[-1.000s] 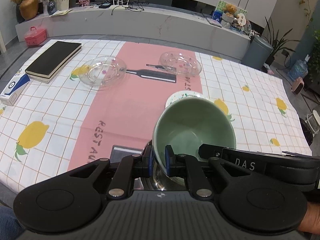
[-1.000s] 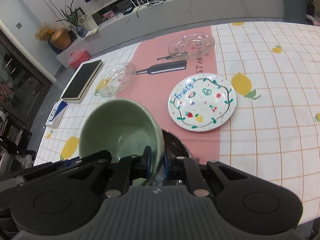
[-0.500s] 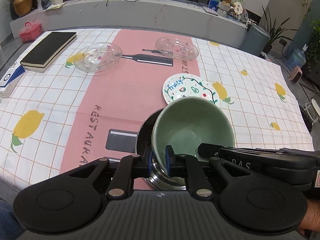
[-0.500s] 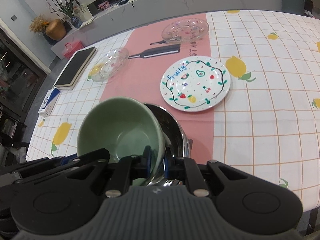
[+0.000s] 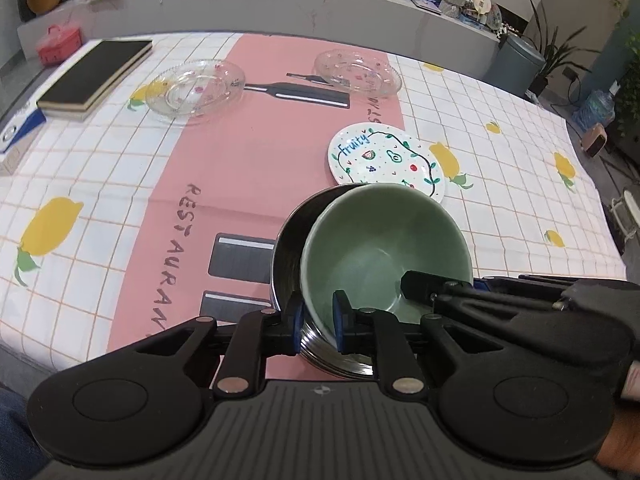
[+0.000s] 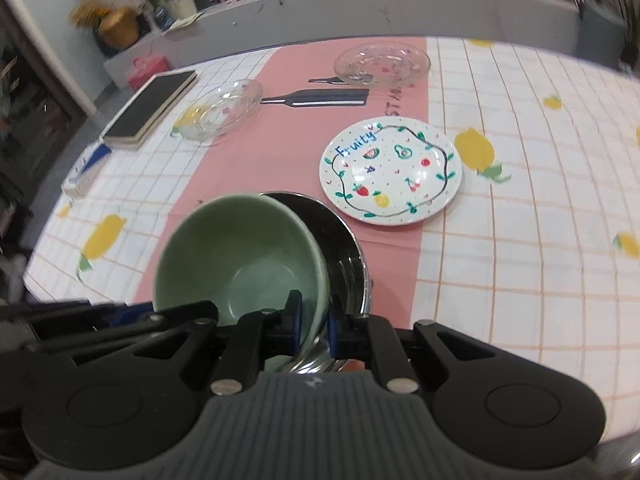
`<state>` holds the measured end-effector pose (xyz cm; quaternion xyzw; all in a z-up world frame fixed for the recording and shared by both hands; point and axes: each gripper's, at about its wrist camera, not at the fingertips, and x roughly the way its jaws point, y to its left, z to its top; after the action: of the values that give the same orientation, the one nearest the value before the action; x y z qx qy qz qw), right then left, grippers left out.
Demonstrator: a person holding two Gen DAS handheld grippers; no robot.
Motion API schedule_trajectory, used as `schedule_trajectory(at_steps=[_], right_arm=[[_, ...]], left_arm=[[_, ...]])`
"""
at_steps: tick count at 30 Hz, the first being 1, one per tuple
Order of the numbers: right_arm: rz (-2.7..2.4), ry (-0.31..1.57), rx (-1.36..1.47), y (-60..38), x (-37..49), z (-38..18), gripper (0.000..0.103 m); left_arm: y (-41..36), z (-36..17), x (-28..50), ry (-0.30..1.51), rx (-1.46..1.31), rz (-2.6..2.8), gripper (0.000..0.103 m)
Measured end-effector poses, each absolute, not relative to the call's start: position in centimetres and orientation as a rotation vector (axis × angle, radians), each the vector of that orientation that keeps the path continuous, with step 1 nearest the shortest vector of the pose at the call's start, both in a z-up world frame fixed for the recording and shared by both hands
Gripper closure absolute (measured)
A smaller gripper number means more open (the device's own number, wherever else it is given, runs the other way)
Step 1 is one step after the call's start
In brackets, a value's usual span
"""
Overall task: Organize plates and bowls
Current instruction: 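Lower the green bowl into the steel bowls and open both tools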
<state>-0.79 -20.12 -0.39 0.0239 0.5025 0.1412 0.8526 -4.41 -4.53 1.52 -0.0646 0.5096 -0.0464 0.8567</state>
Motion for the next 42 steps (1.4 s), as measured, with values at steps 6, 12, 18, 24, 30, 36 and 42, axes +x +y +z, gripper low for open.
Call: schedule_trajectory(at_steps=[6, 12, 18, 24, 30, 36, 42], right_arm=[[0.343, 1.050, -0.097, -18.9, -0.5, -0.5, 0.092], [0.359, 1.044, -0.119, -18.8, -0.5, -0.5, 0.091], [0.357, 1.039, -0.113, -18.8, -0.5, -0.4, 0.091], [0.358, 1.039, -0.112, -18.8, -0.5, -0.4, 0.091], [0.366, 1.043, -0.108, -18.7, -0.4, -0.4, 0.088], [0.377, 1.043, -0.076, -19.0, -0.4, -0.2, 0.081], [0.383, 1.017, -0.024, -19.8, -0.2, 1.0, 0.076]], left_arm=[[-3.8, 1.1, -4.2, 1.108, -0.169, -0.104, 0.086], [-2.6, 0.7, -4.2, 1.132, -0.276, -0.096, 0.085], [-1.8, 1.2, -4.2, 1.117, -0.310, -0.091, 0.082], [-1.3, 1.4, -4.1, 1.109, -0.335, -0.095, 0.082], [-1.0, 1.9, -4.3, 1.089, -0.330, -0.096, 0.081], [-0.7, 2.3, -4.3, 1.079, -0.326, -0.102, 0.078], [-0.2, 2.8, -3.9, 1.065, -0.330, -0.126, 0.076]])
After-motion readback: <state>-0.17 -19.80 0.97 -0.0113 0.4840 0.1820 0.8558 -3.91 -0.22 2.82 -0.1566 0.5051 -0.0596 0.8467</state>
